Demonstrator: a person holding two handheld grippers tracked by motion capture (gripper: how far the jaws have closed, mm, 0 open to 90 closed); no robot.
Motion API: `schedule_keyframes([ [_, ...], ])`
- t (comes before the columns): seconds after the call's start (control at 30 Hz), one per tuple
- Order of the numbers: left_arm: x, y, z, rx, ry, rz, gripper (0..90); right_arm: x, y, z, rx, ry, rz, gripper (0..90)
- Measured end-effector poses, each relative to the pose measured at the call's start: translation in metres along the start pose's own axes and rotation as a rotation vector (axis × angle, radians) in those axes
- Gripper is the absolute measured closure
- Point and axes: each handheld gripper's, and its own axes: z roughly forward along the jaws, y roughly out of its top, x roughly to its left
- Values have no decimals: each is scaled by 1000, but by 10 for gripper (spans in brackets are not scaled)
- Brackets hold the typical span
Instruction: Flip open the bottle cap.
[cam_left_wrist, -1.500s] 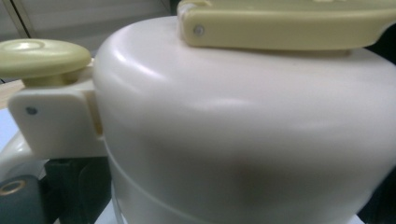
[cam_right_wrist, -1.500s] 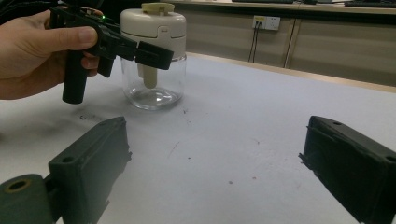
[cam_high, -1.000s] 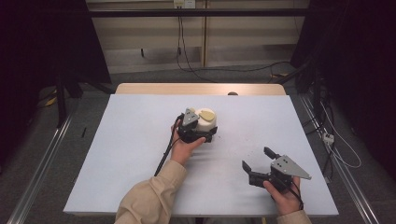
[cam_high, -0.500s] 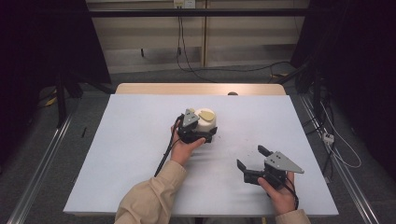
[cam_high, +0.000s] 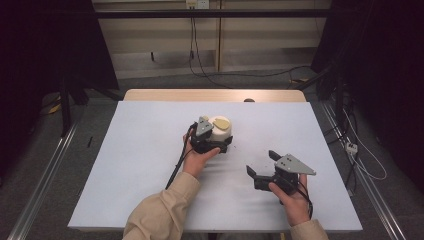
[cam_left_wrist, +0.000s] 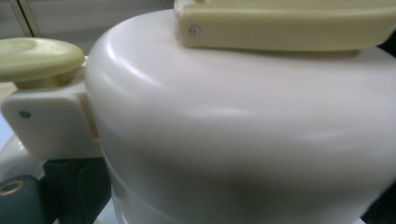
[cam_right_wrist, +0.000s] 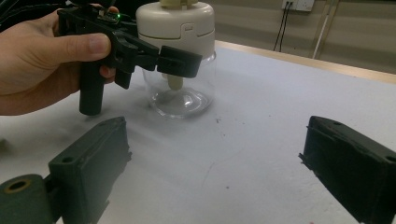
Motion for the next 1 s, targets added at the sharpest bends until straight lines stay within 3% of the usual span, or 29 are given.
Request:
schedule_keyframes([
  [0.5,0,0,0,2,4,9,47,-1,12,11,47,-4,35,67],
  [1.0,0,0,0,3,3,10,47,-1,25,24,50,4,22,130],
])
